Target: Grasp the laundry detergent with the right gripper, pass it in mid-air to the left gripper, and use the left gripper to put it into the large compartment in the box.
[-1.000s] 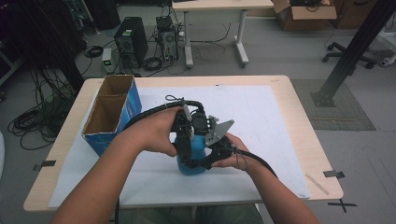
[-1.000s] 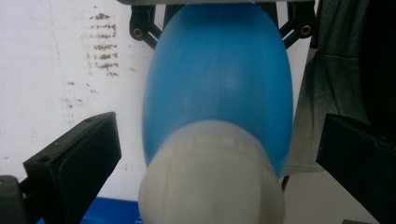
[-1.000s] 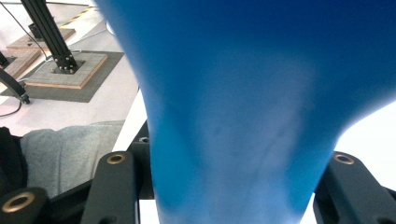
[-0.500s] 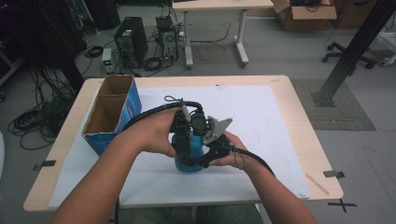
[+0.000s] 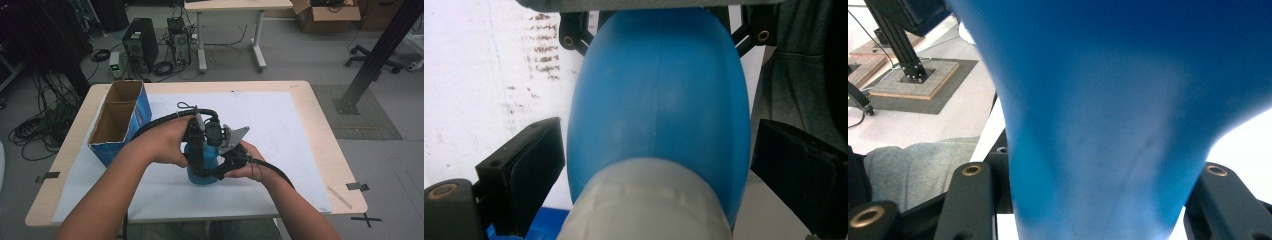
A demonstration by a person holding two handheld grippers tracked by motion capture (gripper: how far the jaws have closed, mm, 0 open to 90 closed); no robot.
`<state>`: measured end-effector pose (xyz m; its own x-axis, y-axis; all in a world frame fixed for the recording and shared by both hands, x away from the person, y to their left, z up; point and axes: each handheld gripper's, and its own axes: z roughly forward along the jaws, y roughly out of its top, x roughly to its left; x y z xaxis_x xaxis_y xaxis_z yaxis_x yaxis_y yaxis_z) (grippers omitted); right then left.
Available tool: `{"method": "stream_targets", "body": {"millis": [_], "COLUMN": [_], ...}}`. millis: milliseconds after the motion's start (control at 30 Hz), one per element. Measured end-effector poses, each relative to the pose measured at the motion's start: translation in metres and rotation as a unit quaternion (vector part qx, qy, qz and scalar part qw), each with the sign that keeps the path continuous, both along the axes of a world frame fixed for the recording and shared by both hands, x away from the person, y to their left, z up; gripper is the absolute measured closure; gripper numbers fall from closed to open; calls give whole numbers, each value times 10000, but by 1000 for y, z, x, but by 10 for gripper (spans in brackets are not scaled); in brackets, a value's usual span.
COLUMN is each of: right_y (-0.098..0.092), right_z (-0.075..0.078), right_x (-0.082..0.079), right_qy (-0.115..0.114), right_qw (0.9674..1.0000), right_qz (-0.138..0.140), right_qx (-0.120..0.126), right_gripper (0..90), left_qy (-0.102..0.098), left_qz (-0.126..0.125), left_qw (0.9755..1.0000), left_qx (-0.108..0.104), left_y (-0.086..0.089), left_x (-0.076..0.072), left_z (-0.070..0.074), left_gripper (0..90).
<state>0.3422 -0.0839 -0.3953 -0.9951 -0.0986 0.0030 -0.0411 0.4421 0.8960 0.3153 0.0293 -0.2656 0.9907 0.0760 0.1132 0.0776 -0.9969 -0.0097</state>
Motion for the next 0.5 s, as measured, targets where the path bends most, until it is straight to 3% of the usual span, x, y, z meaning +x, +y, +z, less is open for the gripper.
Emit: {"method": "stream_targets", "body": {"millis": [500], "right_y": [0], "right_z": [0], "right_x": [0], "right_qy": [28], "right_qw": [10000], "right_qz": [-11], "right_qx": [19], "right_gripper": [451], "left_qy": [-25], "left_qz": [-66], "left_qw": [10000], "left_qx": [7], "left_y": [0], "left_x": [-1], "left_z": [0], "left_gripper": [117]}}
